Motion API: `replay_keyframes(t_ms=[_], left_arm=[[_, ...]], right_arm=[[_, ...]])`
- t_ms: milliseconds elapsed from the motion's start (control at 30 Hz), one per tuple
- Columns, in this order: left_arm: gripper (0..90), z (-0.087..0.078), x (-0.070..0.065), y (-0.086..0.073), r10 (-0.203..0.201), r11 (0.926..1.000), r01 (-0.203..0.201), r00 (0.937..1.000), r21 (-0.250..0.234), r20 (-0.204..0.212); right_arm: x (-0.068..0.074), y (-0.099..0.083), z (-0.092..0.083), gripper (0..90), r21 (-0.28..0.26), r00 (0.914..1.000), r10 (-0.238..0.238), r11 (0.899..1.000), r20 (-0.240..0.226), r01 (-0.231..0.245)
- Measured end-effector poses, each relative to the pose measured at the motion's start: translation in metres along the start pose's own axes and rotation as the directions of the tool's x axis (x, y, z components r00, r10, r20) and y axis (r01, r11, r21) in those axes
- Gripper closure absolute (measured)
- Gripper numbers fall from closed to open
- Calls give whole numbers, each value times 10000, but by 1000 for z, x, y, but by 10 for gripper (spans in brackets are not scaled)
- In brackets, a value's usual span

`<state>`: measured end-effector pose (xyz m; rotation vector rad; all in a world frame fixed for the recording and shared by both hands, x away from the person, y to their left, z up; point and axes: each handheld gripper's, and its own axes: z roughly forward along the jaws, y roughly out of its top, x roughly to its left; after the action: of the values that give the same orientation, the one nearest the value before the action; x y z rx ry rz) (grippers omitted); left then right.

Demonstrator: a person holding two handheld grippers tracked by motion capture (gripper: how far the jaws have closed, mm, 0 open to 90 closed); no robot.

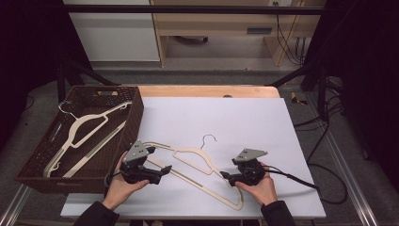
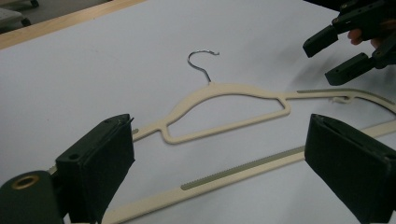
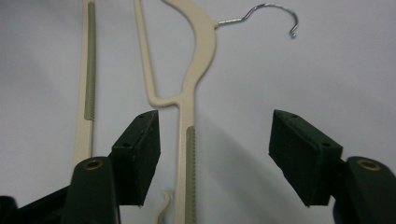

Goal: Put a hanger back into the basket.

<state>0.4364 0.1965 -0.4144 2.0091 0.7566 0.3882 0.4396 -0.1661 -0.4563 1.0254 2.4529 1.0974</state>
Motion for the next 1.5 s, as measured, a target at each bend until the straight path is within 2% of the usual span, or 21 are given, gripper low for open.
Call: replay_keyframes(t_ms=[67, 200, 267, 300, 433, 533, 667, 700, 767, 867, 933, 1067, 1167, 1267, 1367, 1400, 1500], left_arm=[[81, 2, 0, -1, 20, 10000, -20, 10000, 49, -5], [83, 4, 0, -3, 48, 9998, -48, 10000, 201, 4], [83, 5, -1, -3, 77, 9997, -77, 10000, 245, 16], [83, 6, -1, -3, 104, 9996, -104, 9999, 263, 13], [83, 6, 0, -4, 115, 9995, -114, 9999, 307, -37], [84, 7, 0, -4, 111, 9994, -109, 9999, 327, -52], [86, 7, 0, -4, 86, 9994, -84, 9999, 340, -63], [86, 8, 0, -4, 77, 9994, -74, 9999, 342, -77], [88, 9, 1, -3, 79, 9993, -77, 9999, 366, -62], [91, 14, 4, 1, 51, 9991, -49, 10000, 410, -32], [90, 18, 5, 4, 115, 9984, -111, 9999, 552, -69], [89, 25, 7, 14, 208, 9977, -208, 9998, 650, 11], [91, 32, 7, 21, 312, 9964, -315, 9995, 782, 51], [93, 43, 7, 27, 504, 9932, -512, 9987, 1048, 106], [95, 56, 8, 29, 658, 9884, -668, 9978, 1367, 115], [98, 60, 8, 30, 678, 9865, -686, 9976, 1486, 107], [105, 74, 9, 31, 811, 9802, -816, 9967, 1807, 100]], right_arm=[[0, 0, 5, 400, 179, 9999, -133, 9998, -76, 134], [4, 0, 15, 478, 572, 9994, -8, 9984, -349, 28], [5, -1, 17, 520, 863, 9996, 46, 9963, -292, -20], [5, -2, 18, 537, 947, 9994, -88, 9954, -326, 118], [7, -3, 20, 607, 1154, 9995, -7, 9933, -314, 44], [8, -4, 19, 672, 1213, 9992, -178, 9924, -349, 219], [12, -4, 19, 718, 1328, 9986, -513, 9898, -107, 523], [14, -3, 19, 733, 1472, 9992, -393, 9884, 16, 386], [15, -2, 19, 785, 1486, 9989, -448, 9878, -160, 467], [13, -1, 19, 792, 1565, 9990, -341, 9869, -295, 383], [12, 0, 20, 793, 1607, 9994, -99, 9869, -325, 150], [12, 0, 18, 794, 1610, 9993, -98, 9868, -365, 156], [11, 1, 14, 795, 1339, 9992, -166, 9908, -369, 214], [10, 3, 11, 795, 1096, 9986, -374, 9931, -374, 413], [11, 4, 7, 795, 1077, 9993, -235, 9938, -276, 264], [10, 4, 7, 795, 950, 9984, -439, 9944, -347, 470], [11, 6, 2, 796, 818, 9983, -536, 9951, -248, 555]])
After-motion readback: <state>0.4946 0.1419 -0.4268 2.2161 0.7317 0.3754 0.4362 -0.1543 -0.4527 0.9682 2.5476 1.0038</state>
